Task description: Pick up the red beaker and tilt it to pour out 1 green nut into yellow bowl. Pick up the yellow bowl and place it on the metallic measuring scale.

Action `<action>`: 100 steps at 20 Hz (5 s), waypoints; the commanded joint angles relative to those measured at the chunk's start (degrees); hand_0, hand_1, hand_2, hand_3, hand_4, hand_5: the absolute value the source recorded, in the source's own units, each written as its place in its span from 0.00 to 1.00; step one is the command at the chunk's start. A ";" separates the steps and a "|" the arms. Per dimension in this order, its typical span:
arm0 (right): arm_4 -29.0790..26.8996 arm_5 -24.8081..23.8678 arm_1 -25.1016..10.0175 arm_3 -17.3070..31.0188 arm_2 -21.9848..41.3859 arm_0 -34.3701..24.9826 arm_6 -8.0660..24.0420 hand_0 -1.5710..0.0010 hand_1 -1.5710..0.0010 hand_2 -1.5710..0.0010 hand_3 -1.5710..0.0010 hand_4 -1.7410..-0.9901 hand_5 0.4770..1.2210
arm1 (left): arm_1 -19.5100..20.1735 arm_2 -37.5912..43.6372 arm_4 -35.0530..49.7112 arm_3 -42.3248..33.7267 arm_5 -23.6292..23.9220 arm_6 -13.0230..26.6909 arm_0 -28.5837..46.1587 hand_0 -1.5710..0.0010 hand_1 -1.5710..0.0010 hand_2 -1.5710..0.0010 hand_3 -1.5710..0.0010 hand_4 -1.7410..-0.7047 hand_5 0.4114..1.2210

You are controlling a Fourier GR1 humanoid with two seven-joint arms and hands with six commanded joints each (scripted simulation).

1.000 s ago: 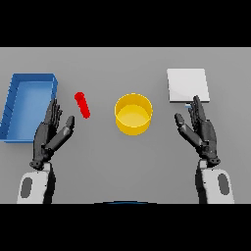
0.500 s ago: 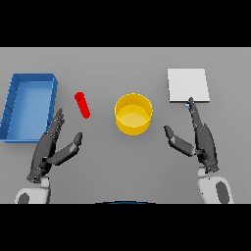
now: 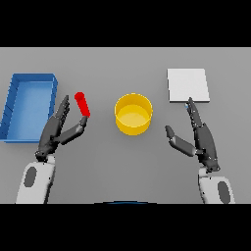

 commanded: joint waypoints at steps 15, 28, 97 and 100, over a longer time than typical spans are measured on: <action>-1.12 0.49 -0.70 -0.58 -0.99 0.33 0.17 1.00 1.00 1.00 1.00 0.67 0.22 | -1.23 3.41 -2.95 23.41 3.12 -5.37 -18.22 1.00 1.00 1.00 1.00 0.52 0.32; -1.32 0.64 -0.64 -1.46 -0.85 1.37 0.89 1.00 1.00 1.00 1.00 0.67 0.23 | -4.78 7.69 -3.20 35.94 10.18 -16.21 -25.46 0.42 0.40 0.37 0.37 0.18 0.78; 0.88 -1.88 1.53 -1.71 -0.06 1.77 -0.35 1.00 1.00 1.00 1.00 0.81 0.14 | 10.23 -59.85 -67.51 43.43 -14.35 -15.44 -68.75 0.00 0.00 0.00 0.00 0.01 1.00; 0.86 -1.69 1.34 -1.07 -0.15 2.16 -1.35 1.00 1.00 1.00 1.00 0.81 0.13 | 9.79 -61.75 -70.05 43.51 -13.82 -17.06 -72.24 0.00 0.00 0.00 0.00 0.01 1.00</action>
